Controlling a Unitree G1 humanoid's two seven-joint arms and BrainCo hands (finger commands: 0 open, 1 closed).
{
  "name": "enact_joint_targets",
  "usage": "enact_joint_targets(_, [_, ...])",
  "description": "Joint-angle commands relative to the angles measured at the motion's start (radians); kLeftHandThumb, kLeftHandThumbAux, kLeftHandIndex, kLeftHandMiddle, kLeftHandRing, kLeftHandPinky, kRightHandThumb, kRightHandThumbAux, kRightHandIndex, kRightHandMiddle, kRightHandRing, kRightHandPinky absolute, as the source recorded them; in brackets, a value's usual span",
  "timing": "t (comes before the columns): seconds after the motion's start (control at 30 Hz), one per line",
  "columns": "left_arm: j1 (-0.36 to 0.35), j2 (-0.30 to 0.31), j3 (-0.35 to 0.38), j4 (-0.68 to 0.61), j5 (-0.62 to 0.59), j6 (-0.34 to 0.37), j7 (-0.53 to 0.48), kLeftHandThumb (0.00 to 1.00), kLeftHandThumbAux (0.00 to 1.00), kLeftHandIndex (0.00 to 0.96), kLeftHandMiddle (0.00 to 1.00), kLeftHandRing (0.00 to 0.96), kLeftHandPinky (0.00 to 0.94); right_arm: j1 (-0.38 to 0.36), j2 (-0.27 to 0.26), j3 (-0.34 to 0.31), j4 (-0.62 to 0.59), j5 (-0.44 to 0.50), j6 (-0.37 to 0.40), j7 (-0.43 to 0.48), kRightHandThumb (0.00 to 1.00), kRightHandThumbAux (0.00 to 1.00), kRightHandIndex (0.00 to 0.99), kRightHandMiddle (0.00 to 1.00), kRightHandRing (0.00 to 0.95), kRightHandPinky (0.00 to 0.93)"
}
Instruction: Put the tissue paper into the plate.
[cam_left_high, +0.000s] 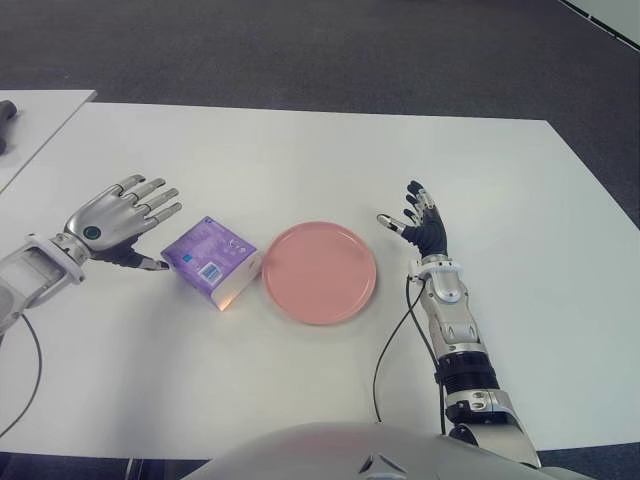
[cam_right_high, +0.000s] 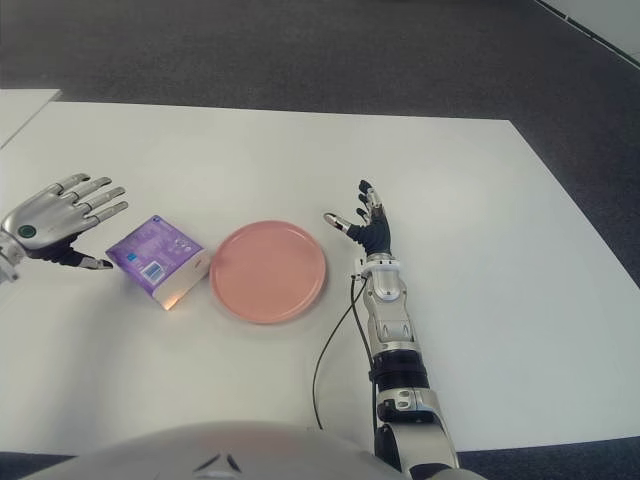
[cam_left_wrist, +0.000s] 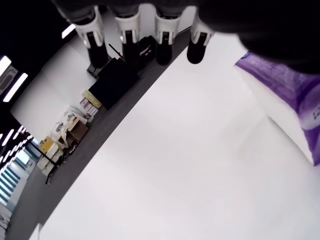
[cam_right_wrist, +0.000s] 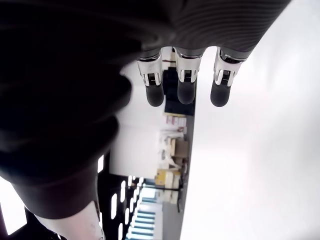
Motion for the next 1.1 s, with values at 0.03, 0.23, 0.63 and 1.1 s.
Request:
enact_joint_targets(0.03, [-0.005,0.026,-0.023,-0.019,0.029,0.003,0.003,0.486,0.137,0.0,0.0,0.0,0.0,0.019,0.004,0.004,-0.003,-0.006,0.028,-0.006,0.0,0.853,0.04,0.039,0.033,0.067])
enact_joint_targets(0.23, [-0.001,0.047,-0.022,-0.029,0.002,-0.027,-0.025,0.458,0.159,0.0,0.0,0.0,0.0,0.02,0.007,0.006,-0.006,-0.009,0.031,-0.008,0.0,0.853,0.04,0.039,0.033,0.067])
enact_joint_targets(0.63, [0.057,0.079,0.061,-0.144,-0.121,-0.049,-0.072,0.38,0.2,0.0,0.0,0.0,0.0,0.019,0.008,0.008,-0.007,-0.009,0.033,-0.011,0.0,0.853,0.04,0.039,0.033,0.067])
enact_joint_targets(1.1, [0.256,0.096,0.213,-0.346,-0.186,-0.118,-0.034,0.365,0.226,0.0,0.0,0.0,0.0,0.014,0.011,0.012,-0.001,-0.012,0.033,-0.017,0.0,0.853,0.04,0.039,0.033,0.067])
